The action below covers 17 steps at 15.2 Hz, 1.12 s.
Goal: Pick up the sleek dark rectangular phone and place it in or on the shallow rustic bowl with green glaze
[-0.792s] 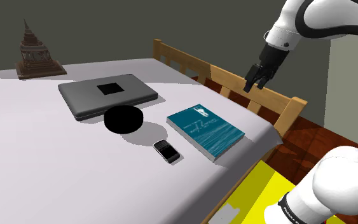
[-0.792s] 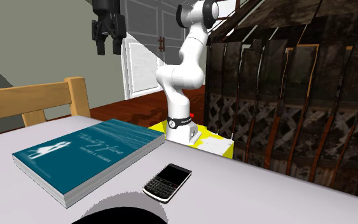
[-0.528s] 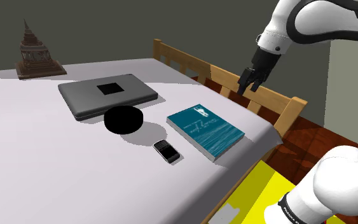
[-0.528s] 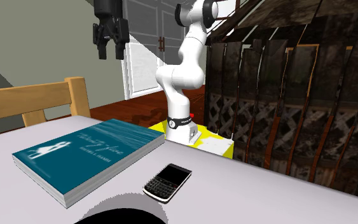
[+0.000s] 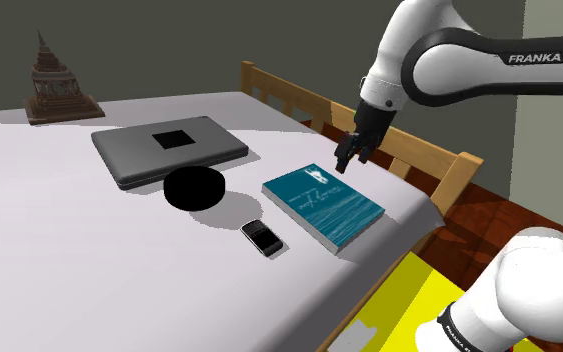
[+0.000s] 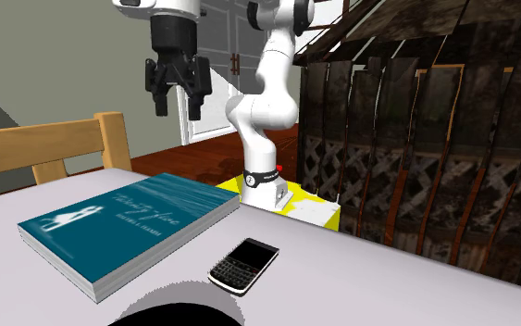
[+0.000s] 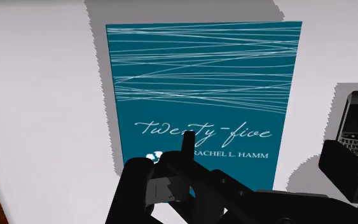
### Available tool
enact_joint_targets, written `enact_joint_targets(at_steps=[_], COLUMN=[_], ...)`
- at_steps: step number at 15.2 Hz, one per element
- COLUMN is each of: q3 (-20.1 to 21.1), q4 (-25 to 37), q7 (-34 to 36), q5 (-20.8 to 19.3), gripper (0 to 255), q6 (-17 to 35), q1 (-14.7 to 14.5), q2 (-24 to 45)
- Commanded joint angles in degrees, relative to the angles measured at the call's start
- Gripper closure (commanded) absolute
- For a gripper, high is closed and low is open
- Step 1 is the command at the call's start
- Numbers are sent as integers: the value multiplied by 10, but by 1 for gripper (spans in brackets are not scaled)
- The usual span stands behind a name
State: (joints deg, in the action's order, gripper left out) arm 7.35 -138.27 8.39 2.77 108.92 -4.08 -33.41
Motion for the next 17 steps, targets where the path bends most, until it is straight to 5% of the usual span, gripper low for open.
enact_joint_targets(at_steps=[1, 10, 17], q3=[19, 102, 159], q4=[-1, 25, 78], q7=[13, 82, 154], q5=[4, -3, -53], gripper=[0, 0, 0], q6=[28, 125, 184], q1=[-9, -40, -61], q2=[28, 165, 295])
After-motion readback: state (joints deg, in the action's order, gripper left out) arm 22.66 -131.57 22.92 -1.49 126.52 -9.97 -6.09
